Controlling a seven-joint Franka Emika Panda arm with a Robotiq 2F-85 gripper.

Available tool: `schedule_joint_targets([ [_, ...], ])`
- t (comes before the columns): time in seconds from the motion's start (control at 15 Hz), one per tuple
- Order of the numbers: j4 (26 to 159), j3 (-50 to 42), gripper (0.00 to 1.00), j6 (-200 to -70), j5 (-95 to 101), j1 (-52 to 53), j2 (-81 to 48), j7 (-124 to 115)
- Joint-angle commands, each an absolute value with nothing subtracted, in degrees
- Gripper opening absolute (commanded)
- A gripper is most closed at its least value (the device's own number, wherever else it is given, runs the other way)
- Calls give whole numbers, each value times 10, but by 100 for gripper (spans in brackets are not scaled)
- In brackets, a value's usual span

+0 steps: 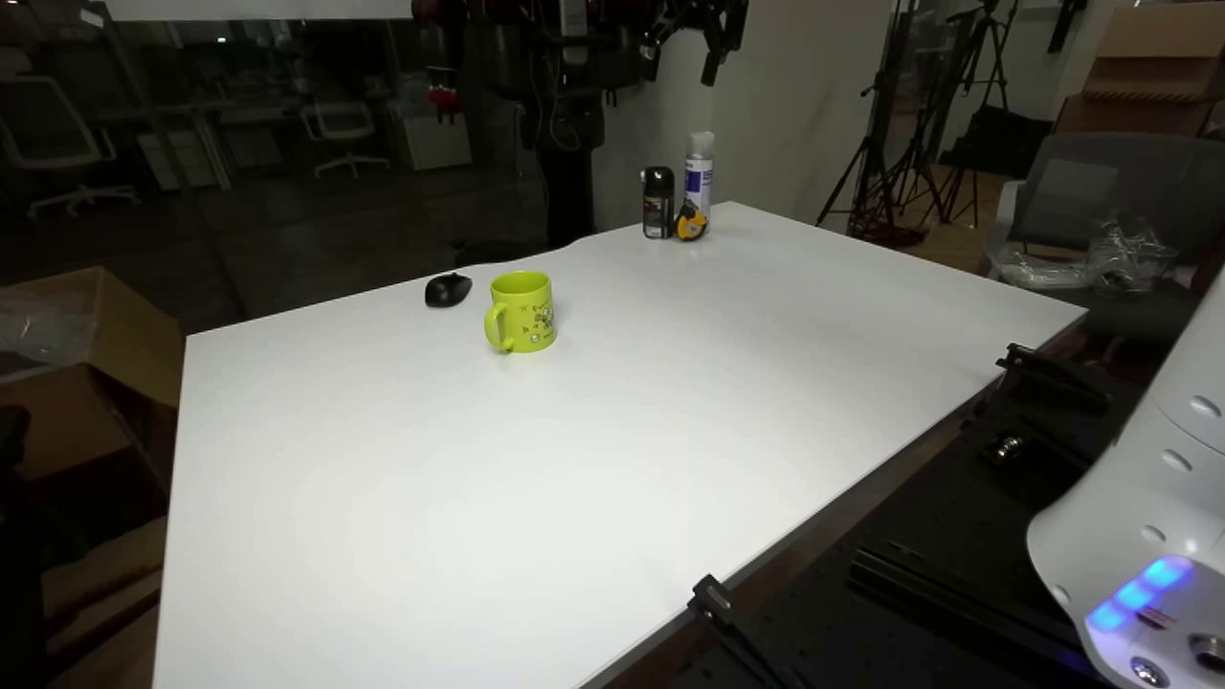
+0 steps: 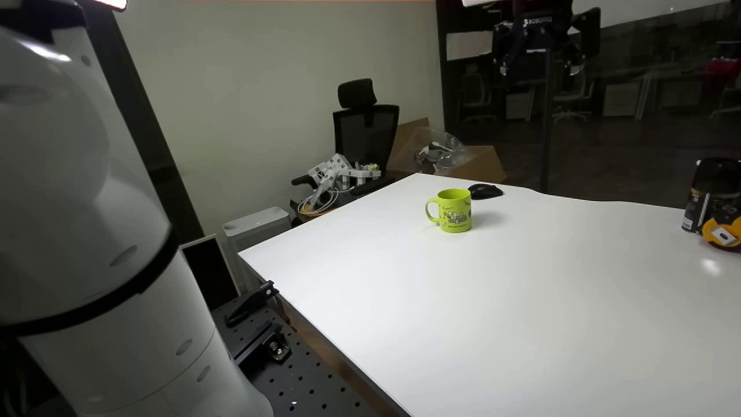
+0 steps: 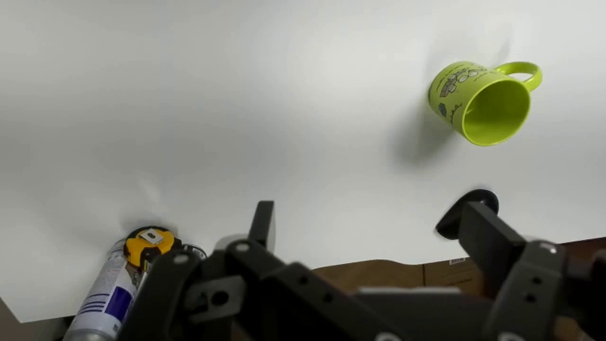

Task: Move the cup slightly down on the table

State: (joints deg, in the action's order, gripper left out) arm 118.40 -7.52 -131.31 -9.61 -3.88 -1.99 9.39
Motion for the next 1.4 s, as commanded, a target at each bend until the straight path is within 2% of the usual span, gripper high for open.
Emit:
schedule_joint_targets([
  [0.0, 1156, -52, 100, -1286, -73, -35, -63, 96],
  [0.6, 1067, -4, 100, -1264, 15, -7, -211, 111],
  [0.67, 1116, -6, 100, -1283, -7, -20, -170, 105],
  [1.0, 1110, -3, 100, -1287, -5, -22, -184, 106],
  [1.33, 1049, 4, 100, -1268, 30, -7, -243, 120],
])
